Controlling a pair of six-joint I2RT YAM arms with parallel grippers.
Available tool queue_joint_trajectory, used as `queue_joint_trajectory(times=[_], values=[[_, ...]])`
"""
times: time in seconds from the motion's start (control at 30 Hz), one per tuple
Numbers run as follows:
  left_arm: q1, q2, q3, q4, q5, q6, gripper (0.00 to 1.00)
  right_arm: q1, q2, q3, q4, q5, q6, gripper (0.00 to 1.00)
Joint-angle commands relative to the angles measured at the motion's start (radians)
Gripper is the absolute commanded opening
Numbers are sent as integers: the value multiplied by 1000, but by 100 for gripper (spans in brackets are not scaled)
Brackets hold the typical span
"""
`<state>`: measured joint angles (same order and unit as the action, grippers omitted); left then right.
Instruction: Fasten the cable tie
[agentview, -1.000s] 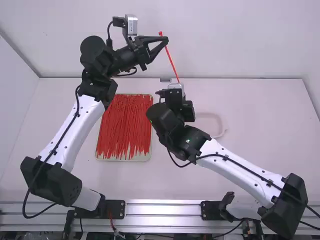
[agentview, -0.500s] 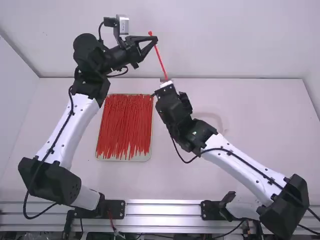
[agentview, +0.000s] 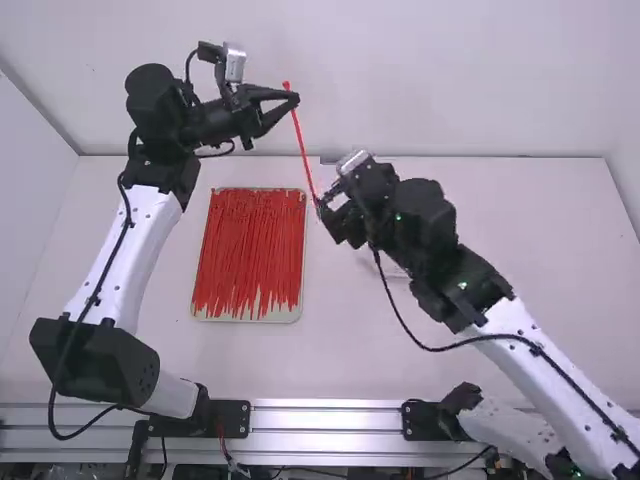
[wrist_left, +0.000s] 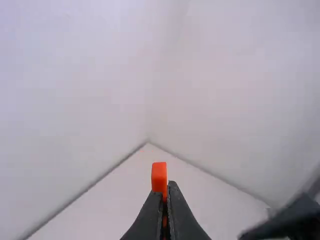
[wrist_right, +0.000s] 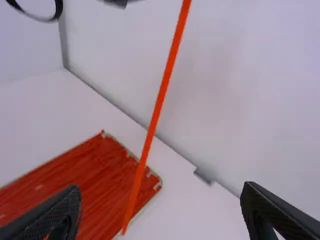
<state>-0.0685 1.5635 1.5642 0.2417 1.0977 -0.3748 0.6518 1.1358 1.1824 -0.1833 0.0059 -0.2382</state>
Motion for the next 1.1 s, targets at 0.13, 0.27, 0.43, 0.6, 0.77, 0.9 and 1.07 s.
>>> queue_joint_trajectory(times=[0.13,0.27,0.43,0.6,0.77,0.9,1.07], values=[[-2,-3,13,49,220,35,2,-216,10,0,60,-554,-13,85],[-10,-3,13,45,277,91,2,-371,60,0,185,-881,63,85],[-11,-3,13,20,276,113,2,-459,128,0,361,-1077,188,83],[-39,-3,13,37,329,141,2,-490,240,0,650,-1209,420,83],[-64,-3,13,59,323,134,2,-470,336,0,887,-1270,607,83],[-67,-3,13,73,318,134,2,-428,405,0,1017,-1300,705,77],[-66,-3,13,74,287,130,2,-398,435,0,1013,-1300,703,64]])
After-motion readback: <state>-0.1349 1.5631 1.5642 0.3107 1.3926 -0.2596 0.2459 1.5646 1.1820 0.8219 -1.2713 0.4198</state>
